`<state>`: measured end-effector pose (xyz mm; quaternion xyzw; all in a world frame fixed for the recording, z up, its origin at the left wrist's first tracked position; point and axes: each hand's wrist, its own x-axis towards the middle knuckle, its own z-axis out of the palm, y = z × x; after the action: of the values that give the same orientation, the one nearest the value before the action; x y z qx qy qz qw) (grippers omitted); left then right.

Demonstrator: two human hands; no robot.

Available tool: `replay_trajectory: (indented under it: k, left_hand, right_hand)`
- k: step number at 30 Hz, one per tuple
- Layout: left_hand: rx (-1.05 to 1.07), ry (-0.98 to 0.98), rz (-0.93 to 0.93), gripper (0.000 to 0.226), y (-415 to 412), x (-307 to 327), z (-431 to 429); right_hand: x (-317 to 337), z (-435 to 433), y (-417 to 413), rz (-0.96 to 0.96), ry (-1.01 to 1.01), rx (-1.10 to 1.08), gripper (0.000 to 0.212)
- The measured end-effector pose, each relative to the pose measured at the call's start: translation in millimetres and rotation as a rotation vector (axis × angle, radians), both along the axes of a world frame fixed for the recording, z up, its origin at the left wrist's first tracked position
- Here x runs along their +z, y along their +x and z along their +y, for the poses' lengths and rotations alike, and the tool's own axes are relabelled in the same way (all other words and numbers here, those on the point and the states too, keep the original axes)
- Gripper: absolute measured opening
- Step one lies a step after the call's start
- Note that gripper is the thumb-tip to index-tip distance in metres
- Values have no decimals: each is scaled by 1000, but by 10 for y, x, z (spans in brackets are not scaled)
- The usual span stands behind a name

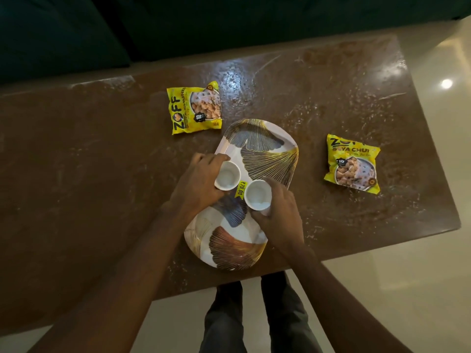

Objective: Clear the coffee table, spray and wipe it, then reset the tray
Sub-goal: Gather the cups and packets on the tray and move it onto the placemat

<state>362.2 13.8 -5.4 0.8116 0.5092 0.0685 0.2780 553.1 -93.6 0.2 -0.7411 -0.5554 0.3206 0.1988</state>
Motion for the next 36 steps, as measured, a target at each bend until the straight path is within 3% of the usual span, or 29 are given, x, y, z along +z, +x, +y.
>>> replay_trajectory:
  k: [10, 15, 19, 21, 26, 28, 30, 33, 36]
  left_hand:
    - [-48, 18, -70, 71, 44, 3, -58]
    - [-63, -44, -116, 83, 19, 65, -67]
    - [-76, -41, -131, 89, -84, 142, -41]
    - [-69, -16, -147, 80, -75, 196, -18]
    - [-47, 67, -171, 65, 217, 331, 94]
    - [-27, 113, -173, 57, 378, 338, 137]
    - [3, 134, -159, 54, 503, 327, 176]
    - [48, 121, -145, 53, 558, 291, 225]
    - [79, 112, -130, 51, 508, 230, 289]
  right_hand:
    - [7, 114, 133, 43, -12, -9, 79]
    - [41, 33, 191, 111, -12, -37, 92]
    - [173, -5, 341, 157, 139, -150, 73]
    - [197, 51, 497, 84, 198, -262, 60]
    - [107, 320, 973, -307, 225, -382, 46]
    - [76, 444, 1176, -379, 136, -413, 54]
    - [10, 551, 1395, -403, -24, -407, 74]
    - [-143, 666, 1614, -355, -196, -352, 99]
    - [-248, 735, 1616, -286, -177, -300, 93]
